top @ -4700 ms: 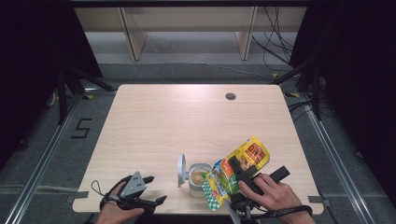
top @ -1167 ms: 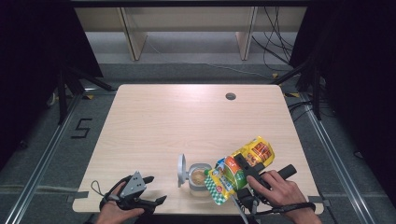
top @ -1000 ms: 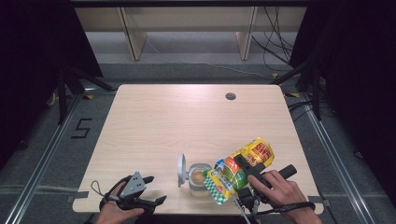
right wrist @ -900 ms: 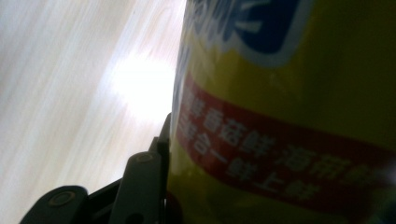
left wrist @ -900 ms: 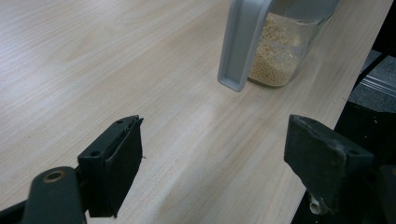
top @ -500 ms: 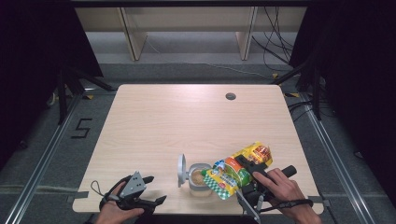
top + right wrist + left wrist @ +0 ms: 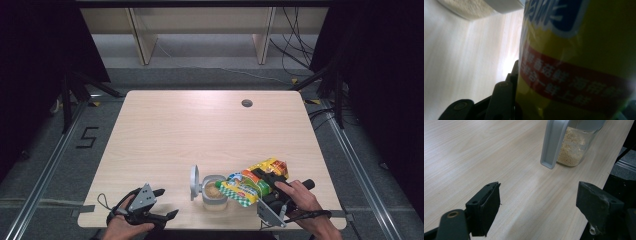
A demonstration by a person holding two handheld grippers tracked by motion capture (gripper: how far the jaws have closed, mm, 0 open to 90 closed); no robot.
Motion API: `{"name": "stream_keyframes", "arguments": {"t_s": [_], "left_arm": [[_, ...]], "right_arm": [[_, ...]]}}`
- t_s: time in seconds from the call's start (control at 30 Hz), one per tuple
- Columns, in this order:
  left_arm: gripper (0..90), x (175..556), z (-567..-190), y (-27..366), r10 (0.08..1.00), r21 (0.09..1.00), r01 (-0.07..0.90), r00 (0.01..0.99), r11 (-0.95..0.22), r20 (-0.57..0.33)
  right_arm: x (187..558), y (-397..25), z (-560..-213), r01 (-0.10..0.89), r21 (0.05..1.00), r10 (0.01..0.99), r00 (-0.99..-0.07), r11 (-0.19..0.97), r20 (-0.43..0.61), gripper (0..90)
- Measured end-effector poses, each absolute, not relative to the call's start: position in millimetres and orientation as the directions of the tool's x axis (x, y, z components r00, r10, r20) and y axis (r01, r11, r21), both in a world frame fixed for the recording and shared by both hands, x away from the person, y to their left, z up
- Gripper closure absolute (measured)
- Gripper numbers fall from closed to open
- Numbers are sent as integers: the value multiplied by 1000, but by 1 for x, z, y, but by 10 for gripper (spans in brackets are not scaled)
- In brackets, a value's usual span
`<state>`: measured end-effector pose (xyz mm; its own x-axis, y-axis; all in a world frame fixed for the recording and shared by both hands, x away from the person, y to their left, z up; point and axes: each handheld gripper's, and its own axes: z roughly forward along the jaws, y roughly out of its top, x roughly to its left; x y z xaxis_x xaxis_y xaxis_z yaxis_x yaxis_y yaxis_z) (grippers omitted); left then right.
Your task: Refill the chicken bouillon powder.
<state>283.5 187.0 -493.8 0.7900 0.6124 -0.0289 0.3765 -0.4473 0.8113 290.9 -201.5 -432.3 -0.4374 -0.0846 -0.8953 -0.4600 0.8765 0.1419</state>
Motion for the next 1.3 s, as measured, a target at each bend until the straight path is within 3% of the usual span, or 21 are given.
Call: {"name": "stream_keyframes", "arguments": {"t_s": [0.03, 0.2, 0.3, 0.53, 0.87, 1.0, 1.17, 1.3], "left_arm": [[189, 282, -494, 185, 618, 822, 384, 785, -420, -50], [189, 282, -493, 186, 612, 817, 386, 789, -427, -53], [189, 282, -493, 186, 612, 816, 387, 789, -428, -53], [189, 282, -493, 186, 612, 817, 387, 789, -427, -53], [189, 284, -493, 187, 601, 813, 359, 799, -458, -15], [189, 283, -494, 185, 615, 815, 389, 787, -430, -51], [189, 284, -494, 186, 604, 811, 363, 797, -459, -14], [189, 283, -495, 184, 622, 818, 387, 782, -425, -47]], "right_arm": [[292, -203, -437, -438, 205, -33, -477, 875, -878, 637], [298, -207, -437, -463, 226, -36, -491, 857, -870, 651], [299, -213, -438, -430, 318, 54, -523, 845, -851, 661], [306, -223, -436, -417, 413, 132, -556, 810, -821, 678], [318, -239, -441, -285, 604, 324, -637, 744, -699, 708], [326, -241, -440, -249, 688, 408, -652, 681, -639, 714], [341, -237, -446, -209, 748, 453, -684, 630, -573, 721], [348, -235, -452, -175, 766, 481, -687, 618, -545, 724]]}}
